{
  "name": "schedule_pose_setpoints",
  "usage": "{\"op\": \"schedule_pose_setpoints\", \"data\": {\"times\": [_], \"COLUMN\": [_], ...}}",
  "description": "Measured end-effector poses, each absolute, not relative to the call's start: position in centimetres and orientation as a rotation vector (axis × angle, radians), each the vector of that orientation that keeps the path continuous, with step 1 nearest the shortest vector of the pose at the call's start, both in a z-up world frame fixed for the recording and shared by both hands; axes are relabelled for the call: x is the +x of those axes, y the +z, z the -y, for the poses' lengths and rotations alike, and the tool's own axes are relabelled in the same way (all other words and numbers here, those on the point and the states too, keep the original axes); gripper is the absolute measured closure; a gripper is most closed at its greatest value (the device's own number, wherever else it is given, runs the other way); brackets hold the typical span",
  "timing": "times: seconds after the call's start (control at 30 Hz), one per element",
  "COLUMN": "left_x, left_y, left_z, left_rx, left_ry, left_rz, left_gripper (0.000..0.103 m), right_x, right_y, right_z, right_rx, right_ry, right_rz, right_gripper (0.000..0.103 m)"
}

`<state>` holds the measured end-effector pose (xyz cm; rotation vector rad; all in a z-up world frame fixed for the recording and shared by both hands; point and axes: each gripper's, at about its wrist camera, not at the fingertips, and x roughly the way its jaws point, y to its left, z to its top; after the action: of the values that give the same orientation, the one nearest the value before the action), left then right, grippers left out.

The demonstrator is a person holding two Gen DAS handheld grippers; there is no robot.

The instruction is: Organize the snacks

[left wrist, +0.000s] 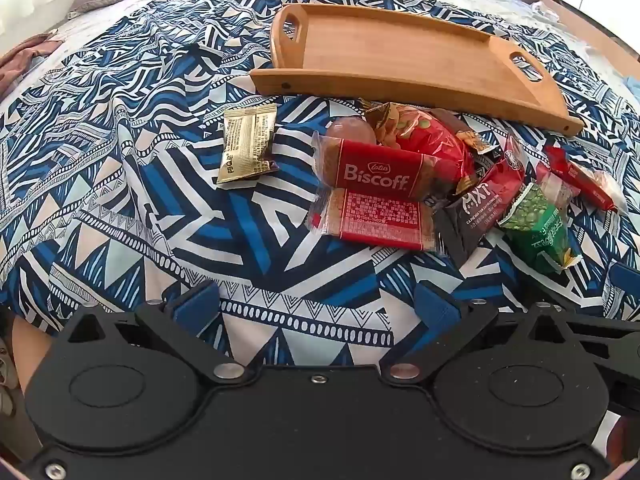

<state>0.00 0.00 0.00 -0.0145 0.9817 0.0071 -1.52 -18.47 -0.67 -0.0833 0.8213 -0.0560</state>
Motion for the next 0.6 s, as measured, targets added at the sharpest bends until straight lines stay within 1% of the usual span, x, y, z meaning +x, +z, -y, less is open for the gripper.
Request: {"op": "schedule_pose_setpoints", "data": {"times": [0.6], "left_x": [0.00], "left_y": [0.01], "left_z": [0.00], "left_rx": [-0.013], "left_ry": [0.008], "left_rz": [-0.972], "left_gripper": [0.000], "right_x": [-1.54], "right_y": [-0.74], "right_z": [18.47], "right_rx": [-0.076], "right_ry": [-0.054], "right_rz": [-0.827], "right_gripper": [0.000]}}
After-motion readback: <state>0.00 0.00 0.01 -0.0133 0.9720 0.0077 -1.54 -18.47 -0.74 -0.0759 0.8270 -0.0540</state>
